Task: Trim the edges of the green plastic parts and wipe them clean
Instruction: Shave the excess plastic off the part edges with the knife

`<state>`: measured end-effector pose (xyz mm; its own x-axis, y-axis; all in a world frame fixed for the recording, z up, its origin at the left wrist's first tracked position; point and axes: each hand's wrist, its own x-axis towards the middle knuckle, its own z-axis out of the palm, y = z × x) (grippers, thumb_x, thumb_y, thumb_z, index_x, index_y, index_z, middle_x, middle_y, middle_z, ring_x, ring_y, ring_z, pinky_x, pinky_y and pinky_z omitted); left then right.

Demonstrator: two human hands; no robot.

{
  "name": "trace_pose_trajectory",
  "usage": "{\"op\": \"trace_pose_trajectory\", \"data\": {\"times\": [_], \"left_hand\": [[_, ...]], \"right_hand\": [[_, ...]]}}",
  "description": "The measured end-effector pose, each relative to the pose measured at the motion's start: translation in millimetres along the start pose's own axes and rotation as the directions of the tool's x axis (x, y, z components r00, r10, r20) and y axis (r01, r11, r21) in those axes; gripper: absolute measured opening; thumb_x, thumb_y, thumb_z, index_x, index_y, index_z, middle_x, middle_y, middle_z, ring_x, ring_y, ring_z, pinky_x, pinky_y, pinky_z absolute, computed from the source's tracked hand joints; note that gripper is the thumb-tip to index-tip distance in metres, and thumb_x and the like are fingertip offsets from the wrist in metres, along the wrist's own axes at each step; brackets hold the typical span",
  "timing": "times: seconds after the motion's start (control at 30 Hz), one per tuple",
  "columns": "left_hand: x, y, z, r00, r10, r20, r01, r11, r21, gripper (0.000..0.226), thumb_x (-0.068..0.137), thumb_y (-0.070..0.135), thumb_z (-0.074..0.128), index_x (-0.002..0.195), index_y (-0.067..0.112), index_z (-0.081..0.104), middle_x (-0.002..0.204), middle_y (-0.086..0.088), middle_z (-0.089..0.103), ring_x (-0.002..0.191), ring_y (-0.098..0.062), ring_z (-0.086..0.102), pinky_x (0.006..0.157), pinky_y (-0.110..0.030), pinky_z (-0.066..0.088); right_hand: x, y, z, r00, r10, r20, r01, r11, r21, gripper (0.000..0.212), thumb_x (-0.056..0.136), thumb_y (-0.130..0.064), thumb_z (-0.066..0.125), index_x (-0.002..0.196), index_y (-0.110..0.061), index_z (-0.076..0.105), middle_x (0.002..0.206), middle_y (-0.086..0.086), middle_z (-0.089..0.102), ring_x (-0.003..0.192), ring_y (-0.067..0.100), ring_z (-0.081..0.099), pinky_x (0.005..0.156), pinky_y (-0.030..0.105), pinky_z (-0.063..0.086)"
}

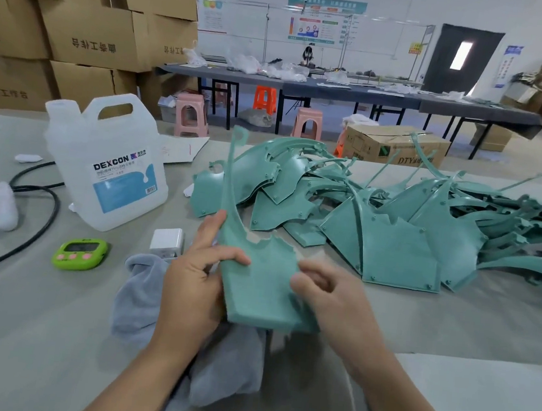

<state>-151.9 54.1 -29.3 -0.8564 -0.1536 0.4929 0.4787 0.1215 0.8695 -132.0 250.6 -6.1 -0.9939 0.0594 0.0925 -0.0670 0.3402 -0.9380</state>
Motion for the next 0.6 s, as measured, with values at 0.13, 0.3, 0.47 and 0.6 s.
{"op": "trace_pose_trajectory", "data": {"times": [0.13,0.3,0.47,0.6], "left_hand": [[4,8,4,0.989,-0.139,-0.047,0.121,0.951,-0.283,0.044,0.084,-0.010,0.067,0.099,0.030,0.079,0.138,0.016,0.059,0.123,-0.004,0.059,0.102,-0.036,0.047],[-3,16,12,0.957,-0.281,0.069,0.284,0.873,-0.397,0.045,0.104,0.043,0.049,0.142,0.019,0.053,0.118,-0.007,0.074,0.101,-0.018,0.073,0.073,-0.028,0.059],[-9,21,27,0.971,-0.232,0.062,0.238,0.896,-0.374,0.038,0.093,0.017,0.060,0.130,0.021,0.053,0.106,-0.006,0.075,0.088,-0.016,0.074,0.062,-0.025,0.057],[-5,17,11,0.930,-0.227,-0.289,0.119,0.930,-0.346,0.042,0.086,-0.006,0.054,0.101,0.032,0.065,0.096,0.001,0.077,0.082,-0.016,0.072,0.067,-0.030,0.059]], "right_hand": [[-3,-5,12,0.940,0.234,0.248,-0.336,0.757,0.560,0.032,0.091,0.002,0.065,0.109,-0.022,0.075,0.096,0.008,0.079,0.079,0.021,0.077,0.059,0.029,0.059],[2,-9,23,0.938,0.333,0.090,-0.251,0.480,0.841,0.026,0.095,0.002,0.059,0.118,-0.008,0.069,0.101,0.014,0.078,0.075,0.020,0.075,0.057,0.027,0.059],[-2,-15,47,0.986,0.168,-0.012,-0.118,0.741,0.661,0.026,0.093,-0.003,0.067,0.113,-0.020,0.070,0.095,0.020,0.077,0.080,0.034,0.073,0.069,0.048,0.063],[-12,-12,56,0.998,-0.006,-0.056,0.024,0.942,0.335,0.023,0.093,-0.031,0.062,0.115,-0.035,0.068,0.084,0.003,0.074,0.067,0.016,0.063,0.060,0.032,0.054]]}}
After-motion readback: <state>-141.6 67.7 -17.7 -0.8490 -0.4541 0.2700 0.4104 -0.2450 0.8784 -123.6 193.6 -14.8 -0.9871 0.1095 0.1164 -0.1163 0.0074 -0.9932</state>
